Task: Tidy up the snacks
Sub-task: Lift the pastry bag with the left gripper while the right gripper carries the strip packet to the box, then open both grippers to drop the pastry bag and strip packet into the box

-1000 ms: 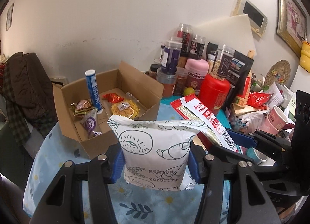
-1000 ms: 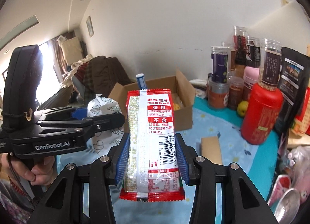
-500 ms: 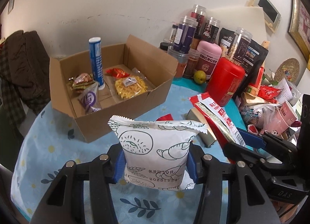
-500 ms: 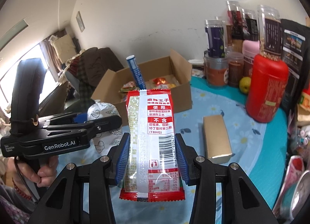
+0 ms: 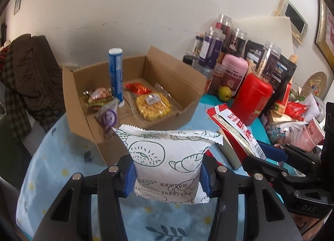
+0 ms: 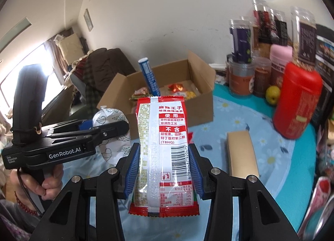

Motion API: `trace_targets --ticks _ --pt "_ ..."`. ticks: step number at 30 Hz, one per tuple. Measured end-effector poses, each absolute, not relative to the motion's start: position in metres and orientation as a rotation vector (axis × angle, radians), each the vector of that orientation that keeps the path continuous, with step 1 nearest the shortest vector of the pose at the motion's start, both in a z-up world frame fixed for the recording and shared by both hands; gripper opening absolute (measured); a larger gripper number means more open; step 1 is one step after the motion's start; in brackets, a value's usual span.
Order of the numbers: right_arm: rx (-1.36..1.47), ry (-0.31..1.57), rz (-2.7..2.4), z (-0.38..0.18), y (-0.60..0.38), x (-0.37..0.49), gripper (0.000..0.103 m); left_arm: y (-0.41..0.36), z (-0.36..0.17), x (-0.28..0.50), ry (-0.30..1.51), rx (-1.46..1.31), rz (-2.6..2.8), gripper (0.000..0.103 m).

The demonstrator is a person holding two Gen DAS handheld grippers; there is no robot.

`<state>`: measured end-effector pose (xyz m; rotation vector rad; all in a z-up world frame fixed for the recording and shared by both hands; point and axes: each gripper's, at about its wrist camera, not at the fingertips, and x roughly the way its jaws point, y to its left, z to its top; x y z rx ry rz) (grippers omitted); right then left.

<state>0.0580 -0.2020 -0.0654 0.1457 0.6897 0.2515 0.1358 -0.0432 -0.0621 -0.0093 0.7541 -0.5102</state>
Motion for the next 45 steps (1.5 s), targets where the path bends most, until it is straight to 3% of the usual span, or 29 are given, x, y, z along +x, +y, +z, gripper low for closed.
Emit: trace_targets --ticks 21,45 --pt "0.048 0.573 0.296 -0.012 -0.186 0.152 0.044 -0.017 0.005 0.217 0.570 0.036 -0.379 0.049" --pt "0.025 0.727 0.219 -0.082 -0.184 0.230 0.045 -0.026 -0.078 0.282 0.754 0.104 -0.296 0.049"
